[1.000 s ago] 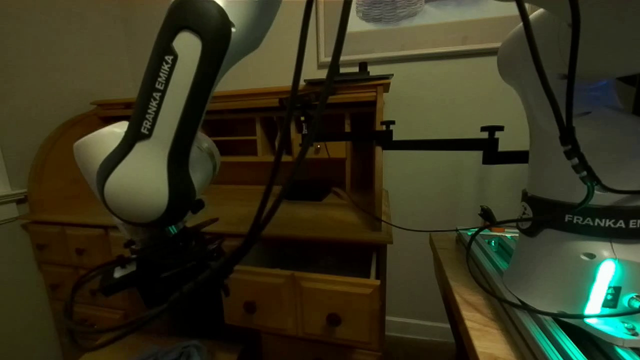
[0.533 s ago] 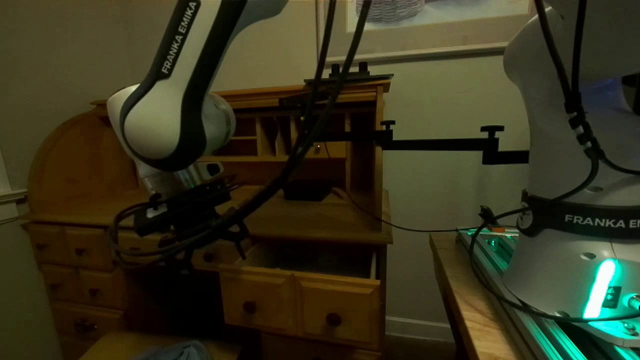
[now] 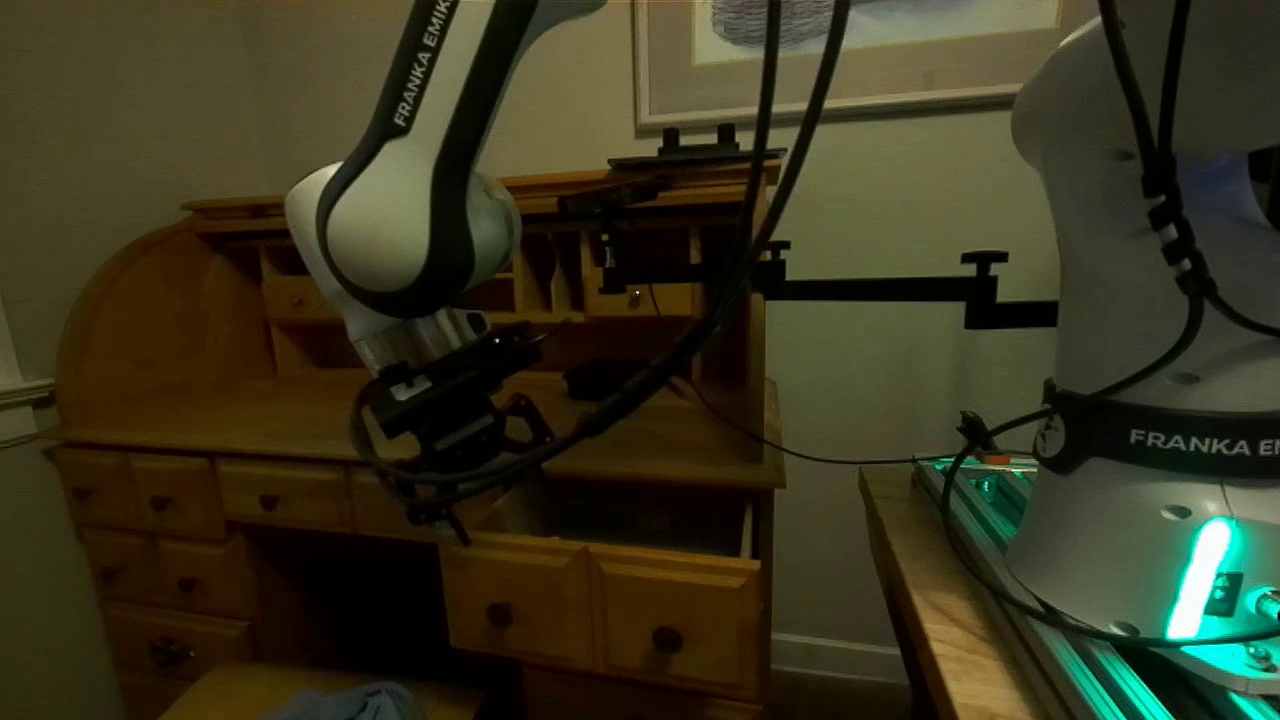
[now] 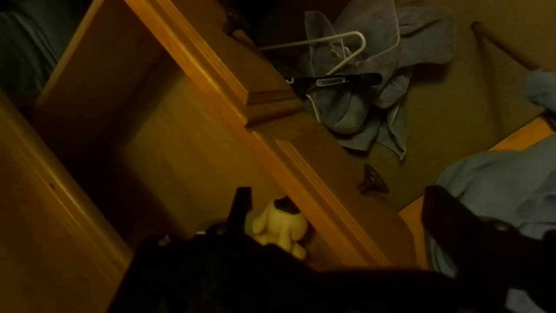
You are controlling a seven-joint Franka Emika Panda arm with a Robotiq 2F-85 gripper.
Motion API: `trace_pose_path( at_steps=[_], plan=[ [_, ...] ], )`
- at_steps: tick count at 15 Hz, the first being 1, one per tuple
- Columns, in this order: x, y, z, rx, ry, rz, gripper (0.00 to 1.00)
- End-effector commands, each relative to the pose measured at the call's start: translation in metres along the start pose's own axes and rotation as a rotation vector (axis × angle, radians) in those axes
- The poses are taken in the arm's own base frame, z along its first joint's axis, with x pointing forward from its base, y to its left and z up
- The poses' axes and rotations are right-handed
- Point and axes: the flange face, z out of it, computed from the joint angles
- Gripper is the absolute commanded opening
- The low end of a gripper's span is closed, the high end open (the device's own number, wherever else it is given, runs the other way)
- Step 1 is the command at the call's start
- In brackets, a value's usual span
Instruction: Open the rightmost drawer, and then move the white toy to the counter
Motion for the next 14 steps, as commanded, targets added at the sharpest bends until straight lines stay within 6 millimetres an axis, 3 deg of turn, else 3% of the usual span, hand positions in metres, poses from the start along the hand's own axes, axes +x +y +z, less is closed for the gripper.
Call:
trace_pose_path(
  at_steps=[1,9,14],
  plan=[
    [-0.010,0.033,0.004,-0.030,-0.003,-0.031,1.00],
    [0.009,0.083,0.037,-0.128,0.039,0.160,1.00],
    [0.016,0.094,0.053,-0.054,0.092,0.250,1.00]
  ],
)
